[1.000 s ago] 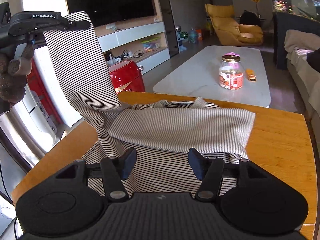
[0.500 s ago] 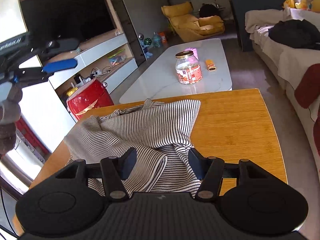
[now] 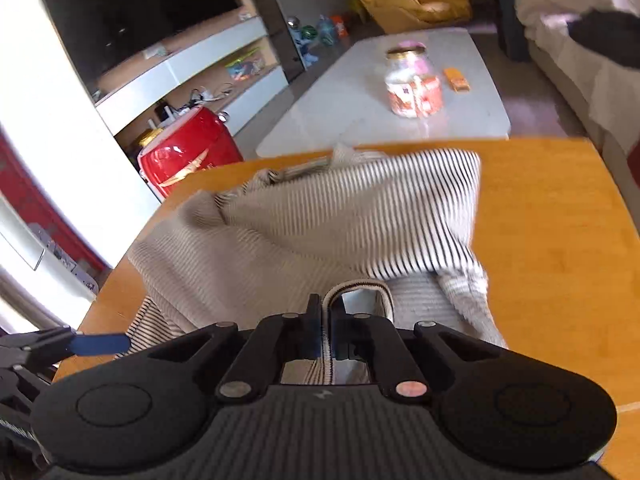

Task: Fold clothes

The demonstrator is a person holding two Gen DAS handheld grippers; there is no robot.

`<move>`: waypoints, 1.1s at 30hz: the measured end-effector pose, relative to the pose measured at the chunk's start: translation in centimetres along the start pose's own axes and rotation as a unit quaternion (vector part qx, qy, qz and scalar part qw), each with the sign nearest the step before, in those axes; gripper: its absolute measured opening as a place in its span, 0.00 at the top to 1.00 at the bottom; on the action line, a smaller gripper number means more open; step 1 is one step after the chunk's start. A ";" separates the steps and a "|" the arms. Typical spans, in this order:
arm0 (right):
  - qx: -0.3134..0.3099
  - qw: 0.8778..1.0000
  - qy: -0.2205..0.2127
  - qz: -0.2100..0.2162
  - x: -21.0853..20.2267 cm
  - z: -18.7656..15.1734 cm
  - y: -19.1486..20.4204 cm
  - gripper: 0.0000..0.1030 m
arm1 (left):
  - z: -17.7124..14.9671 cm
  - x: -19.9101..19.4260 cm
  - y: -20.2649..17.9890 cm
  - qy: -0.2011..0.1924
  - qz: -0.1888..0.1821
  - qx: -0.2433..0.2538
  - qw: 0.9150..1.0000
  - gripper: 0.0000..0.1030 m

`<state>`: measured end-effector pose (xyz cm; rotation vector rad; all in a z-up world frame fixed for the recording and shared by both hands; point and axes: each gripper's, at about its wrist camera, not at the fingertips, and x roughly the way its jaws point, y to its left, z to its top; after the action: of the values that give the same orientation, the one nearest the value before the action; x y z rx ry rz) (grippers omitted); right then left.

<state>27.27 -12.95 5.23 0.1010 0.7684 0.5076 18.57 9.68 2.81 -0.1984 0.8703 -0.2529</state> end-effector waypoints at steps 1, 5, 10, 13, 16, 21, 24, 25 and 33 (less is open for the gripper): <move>-0.032 0.999 -0.022 -0.002 -0.7 1.1 1.1 0.96 | -0.4 0.0 0.1 -0.004 -0.004 0.000 1.000 0.00; -0.124 0.984 -0.123 -0.019 -4.1 6.7 4.1 0.96 | -1.5 0.0 0.9 -0.014 -0.021 -0.013 1.000 0.00; -0.138 0.976 -0.161 -0.058 -4.6 10.1 2.7 0.96 | -2.3 0.2 1.6 -0.020 -0.036 -0.025 0.999 0.00; -0.097 0.986 -0.121 -0.067 -2.4 9.3 -0.3 0.96 | -2.4 0.1 1.2 -0.022 -0.035 -0.011 0.999 0.00; -0.050 0.993 -0.069 -0.081 0.8 6.4 -4.0 0.96 | -2.5 0.0 0.9 -0.013 -0.029 0.017 0.999 0.00; -0.015 0.995 -0.020 -0.097 4.2 2.3 -7.2 0.93 | -1.2 -0.7 1.0 0.000 -0.037 0.023 0.999 0.00; -0.040 0.993 -0.031 -0.111 3.8 1.6 -6.4 0.79 | 0.9 -2.1 0.9 -0.049 -0.056 0.019 0.997 0.00; -0.048 0.991 -0.034 -0.122 3.6 1.7 -5.9 0.61 | 1.9 -2.3 0.6 -0.070 -0.056 0.020 0.996 0.00; -0.016 0.988 -0.145 -0.055 -0.9 2.8 -3.8 0.00 | 7.6 2.6 0.5 -0.118 -0.050 0.014 0.992 0.00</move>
<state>30.21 -16.46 6.77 0.0995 0.4783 0.3890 26.11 9.88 5.58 -0.2419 0.6223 -0.3284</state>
